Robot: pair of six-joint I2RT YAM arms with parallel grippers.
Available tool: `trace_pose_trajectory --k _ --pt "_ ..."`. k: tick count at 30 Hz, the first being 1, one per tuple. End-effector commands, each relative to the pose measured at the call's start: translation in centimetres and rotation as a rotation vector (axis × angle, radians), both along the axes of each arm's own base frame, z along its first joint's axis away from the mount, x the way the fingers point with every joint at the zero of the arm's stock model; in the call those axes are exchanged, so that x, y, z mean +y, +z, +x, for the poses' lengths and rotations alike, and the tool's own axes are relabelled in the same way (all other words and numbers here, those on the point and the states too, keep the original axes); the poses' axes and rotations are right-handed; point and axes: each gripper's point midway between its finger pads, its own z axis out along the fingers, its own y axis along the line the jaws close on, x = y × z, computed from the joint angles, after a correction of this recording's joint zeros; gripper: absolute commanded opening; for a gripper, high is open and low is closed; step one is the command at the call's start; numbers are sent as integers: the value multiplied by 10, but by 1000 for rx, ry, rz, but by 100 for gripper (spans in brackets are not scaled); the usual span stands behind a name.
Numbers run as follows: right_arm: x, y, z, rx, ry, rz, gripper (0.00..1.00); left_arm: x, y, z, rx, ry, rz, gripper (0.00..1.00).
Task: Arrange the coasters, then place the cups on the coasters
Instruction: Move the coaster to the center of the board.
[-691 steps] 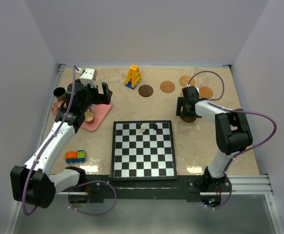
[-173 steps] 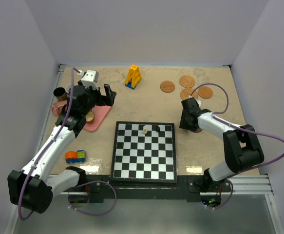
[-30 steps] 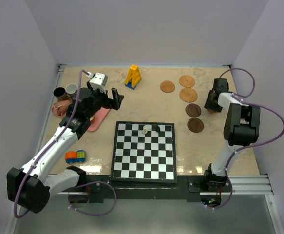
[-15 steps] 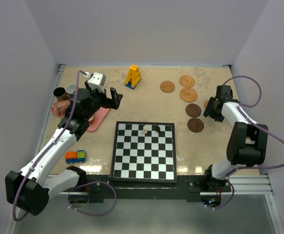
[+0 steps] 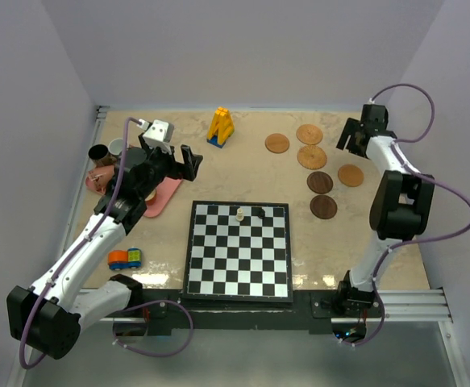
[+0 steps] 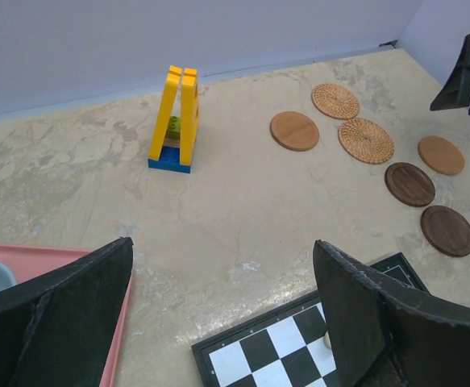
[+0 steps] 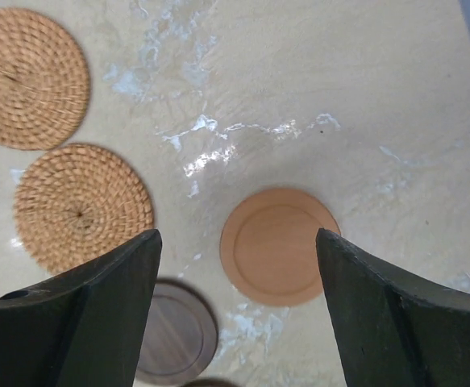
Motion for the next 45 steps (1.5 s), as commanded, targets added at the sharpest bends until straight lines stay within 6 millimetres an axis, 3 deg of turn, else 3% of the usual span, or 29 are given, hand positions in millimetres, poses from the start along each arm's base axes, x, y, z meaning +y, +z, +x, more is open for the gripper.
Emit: trace_pose_trajectory --k 1,5,12,18,21,32,45 --pt "-7 -7 31 -33 57 -48 81 2 15 0 -70 5 -1 98" --pt "-19 -27 36 17 37 -98 80 0 15 0 -68 -3 0 98" --pt "-26 -62 28 93 14 -128 80 -5 17 -2 -66 -29 -14 98" --pt "-23 -102 -5 221 -19 -95 77 -4 22 -4 -77 -32 -24 98" --pt "-19 -113 -26 259 -36 -78 75 -5 24 -6 -80 -34 -30 98" --pt "-15 -105 -97 286 -160 -56 71 -8 29 -11 -87 -55 -63 98" --pt "-25 -96 -139 378 -245 -127 69 -10 34 -15 -93 -68 -91 98"
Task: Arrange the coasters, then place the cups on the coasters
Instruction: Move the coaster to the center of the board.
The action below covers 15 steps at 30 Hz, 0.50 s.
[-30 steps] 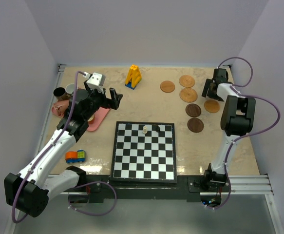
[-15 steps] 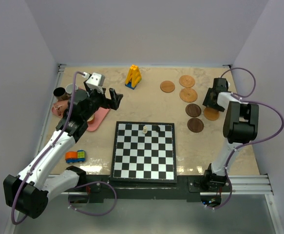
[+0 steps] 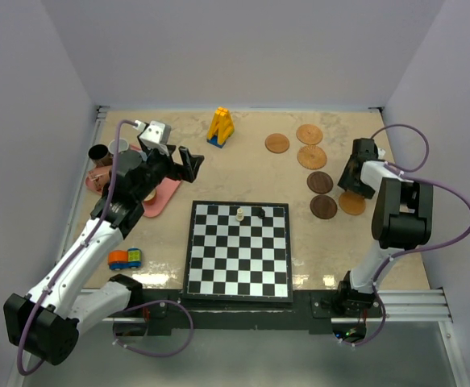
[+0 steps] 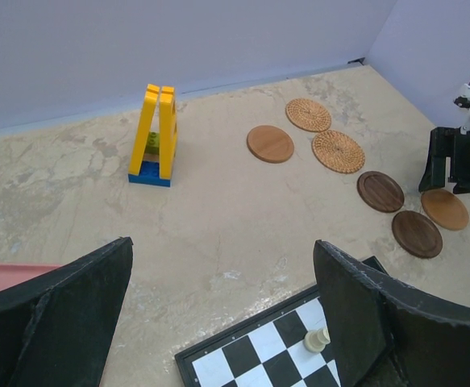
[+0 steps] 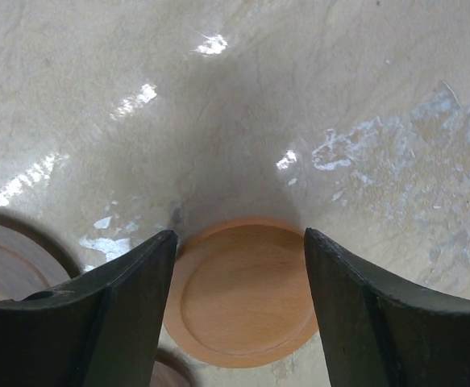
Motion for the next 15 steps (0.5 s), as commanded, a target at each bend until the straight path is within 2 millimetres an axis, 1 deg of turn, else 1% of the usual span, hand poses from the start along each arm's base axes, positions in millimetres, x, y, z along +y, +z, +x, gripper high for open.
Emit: trace_pose_trajectory --k 1,2,5,9,12,15 --pt "-9 0 -36 125 -51 -52 68 -4 20 -5 -56 -22 -48 98" --pt "-11 0 -39 135 -51 -63 68 -4 22 -5 -61 -20 -50 98" --pt "-6 2 -41 136 -47 -48 67 -4 21 -6 -61 -23 -52 98" --pt "3 4 -41 148 -23 -6 67 -3 22 -5 -61 -19 -51 98" --pt "11 2 -44 177 -6 31 67 -3 22 -6 -63 -19 -52 98" --pt "16 8 -47 173 -9 50 67 -3 23 -6 -66 -17 -53 98"
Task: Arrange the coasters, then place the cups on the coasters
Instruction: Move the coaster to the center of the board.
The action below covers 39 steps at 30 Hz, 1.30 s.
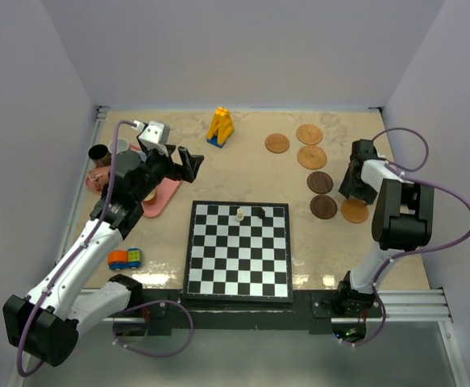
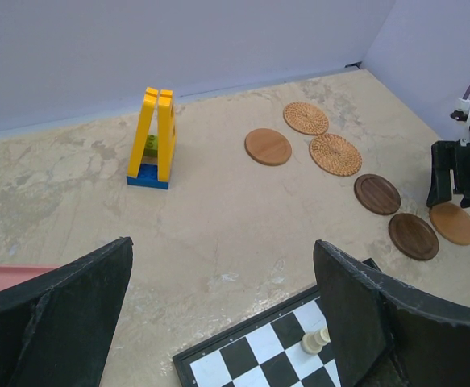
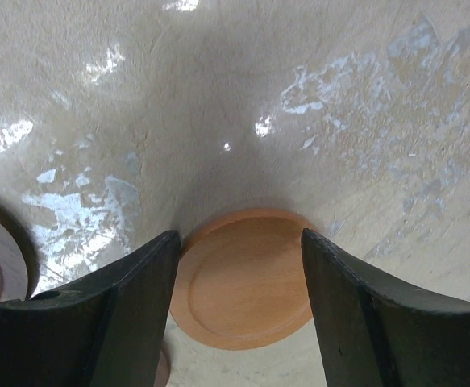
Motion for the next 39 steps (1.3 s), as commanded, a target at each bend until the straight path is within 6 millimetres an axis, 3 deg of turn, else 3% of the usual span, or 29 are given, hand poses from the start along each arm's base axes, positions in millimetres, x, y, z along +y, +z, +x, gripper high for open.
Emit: trace_pose_trajectory --k 1,5,11,15,18,24,31,39 --pt "16 9 -20 53 6 68 67 -3 21 -5 -62 -16 -44 98" --pt "18 24 -26 16 -14 72 69 -3 22 -6 -62 -17 -47 98" --pt "7 73 -16 -161 -67 36 82 -4 23 -7 -64 -22 -49 98" --pt "-13 88 -12 -249 -124 26 78 -1 25 -7 -71 -10 -50 98" --pt "-35 81 -18 -269 -179 30 62 -1 25 -7 -72 -8 -51 98" --pt "-54 66 -14 -346 -235 47 39 -1 26 -8 -73 -10 -51 98" --pt "-49 45 -1 -377 -216 109 32 -2 27 -8 -75 -13 -52 98" --pt "-58 16 -4 -326 -228 89 21 -1 27 -8 -73 -10 -51 98"
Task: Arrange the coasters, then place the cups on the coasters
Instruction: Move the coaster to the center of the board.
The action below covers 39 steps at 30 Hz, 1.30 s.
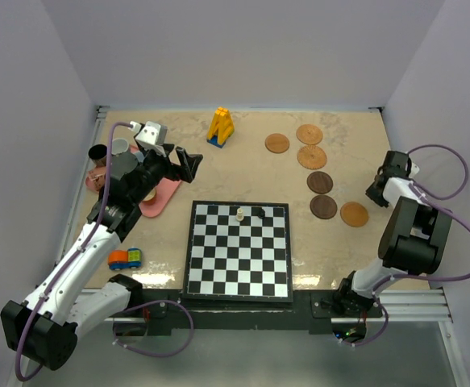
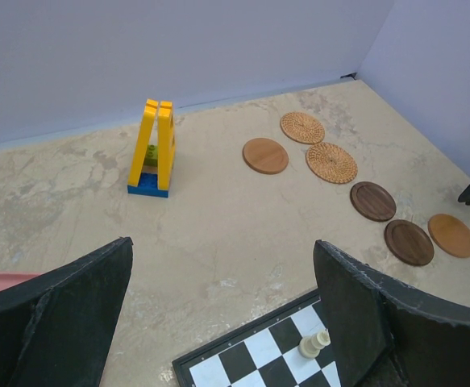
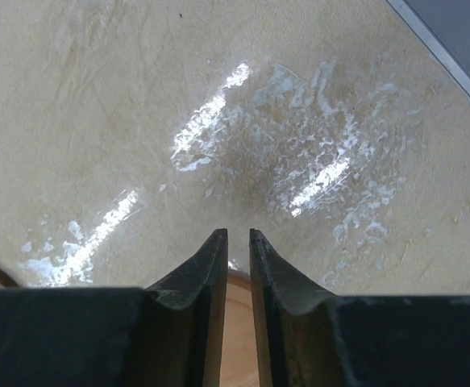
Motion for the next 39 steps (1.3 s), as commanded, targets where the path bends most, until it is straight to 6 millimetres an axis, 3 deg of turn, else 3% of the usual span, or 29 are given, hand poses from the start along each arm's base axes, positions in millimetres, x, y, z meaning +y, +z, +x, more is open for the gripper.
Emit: trace_pose_trajectory --k 1,8,13,34,39 --pt "-7 -8 6 -34 -4 -4 18 -3 16 -3 -45 -11 -39 98" --pt "12 -38 -9 13 28 76 5 -4 14 -1 -40 -11 -37 98" --pt "21 -31 -13 -16 15 113 5 -4 13 -1 -37 -14 -35 98" --pt "39 -33 -35 34 36 164 8 -5 16 -3 -43 -20 -45 98" --pt "33 -6 -31 -40 7 109 11 -6 15 -4 -42 -22 -41 98"
